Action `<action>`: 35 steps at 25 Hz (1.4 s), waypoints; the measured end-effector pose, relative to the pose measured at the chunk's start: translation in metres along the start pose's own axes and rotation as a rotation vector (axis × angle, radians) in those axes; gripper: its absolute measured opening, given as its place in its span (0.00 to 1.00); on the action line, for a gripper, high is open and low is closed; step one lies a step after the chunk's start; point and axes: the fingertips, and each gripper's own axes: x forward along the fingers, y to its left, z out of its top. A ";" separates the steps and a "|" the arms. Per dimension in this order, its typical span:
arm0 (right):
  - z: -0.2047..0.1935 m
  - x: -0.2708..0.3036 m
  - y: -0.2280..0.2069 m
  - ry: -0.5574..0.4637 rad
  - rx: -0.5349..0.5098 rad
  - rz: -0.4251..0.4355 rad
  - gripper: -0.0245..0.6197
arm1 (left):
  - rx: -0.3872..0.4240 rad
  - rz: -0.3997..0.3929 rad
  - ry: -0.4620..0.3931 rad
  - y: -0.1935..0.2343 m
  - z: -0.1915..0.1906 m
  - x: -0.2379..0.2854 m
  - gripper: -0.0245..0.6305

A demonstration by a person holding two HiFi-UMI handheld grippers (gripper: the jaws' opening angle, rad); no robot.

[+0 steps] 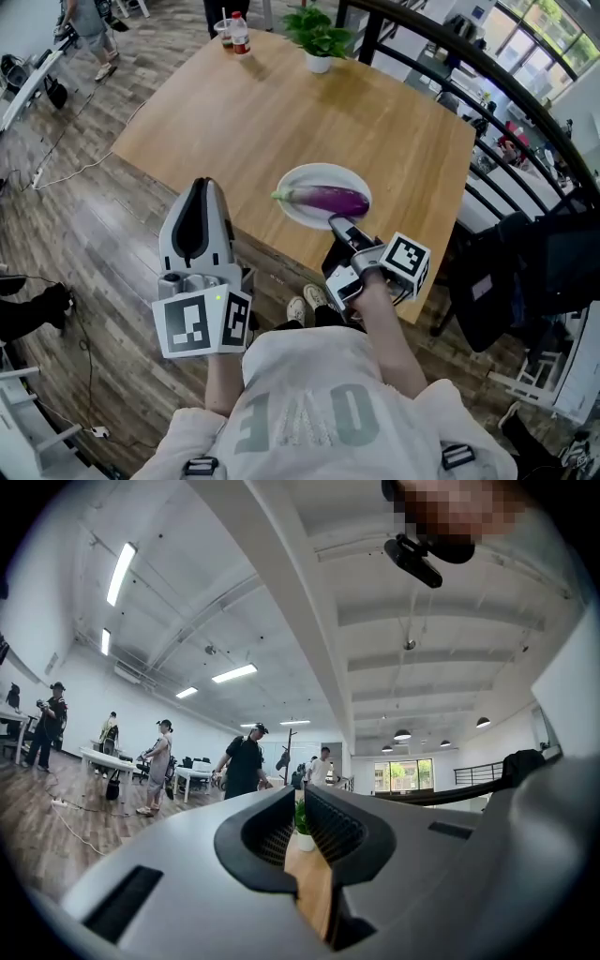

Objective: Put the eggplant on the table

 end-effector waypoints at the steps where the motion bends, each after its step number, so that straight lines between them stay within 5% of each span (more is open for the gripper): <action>1: 0.002 0.003 0.002 0.006 -0.001 0.001 0.09 | 0.001 0.003 -0.002 -0.001 0.000 0.005 0.10; 9: 0.022 0.019 0.003 0.036 -0.019 0.003 0.09 | 0.008 -0.010 -0.007 -0.028 -0.001 0.027 0.10; 22: 0.041 0.045 -0.036 0.031 0.012 0.014 0.09 | 0.030 0.013 0.001 -0.012 -0.002 0.046 0.09; 35: 0.050 0.063 -0.085 0.053 0.061 -0.058 0.09 | 0.062 0.009 0.020 -0.032 -0.008 0.045 0.10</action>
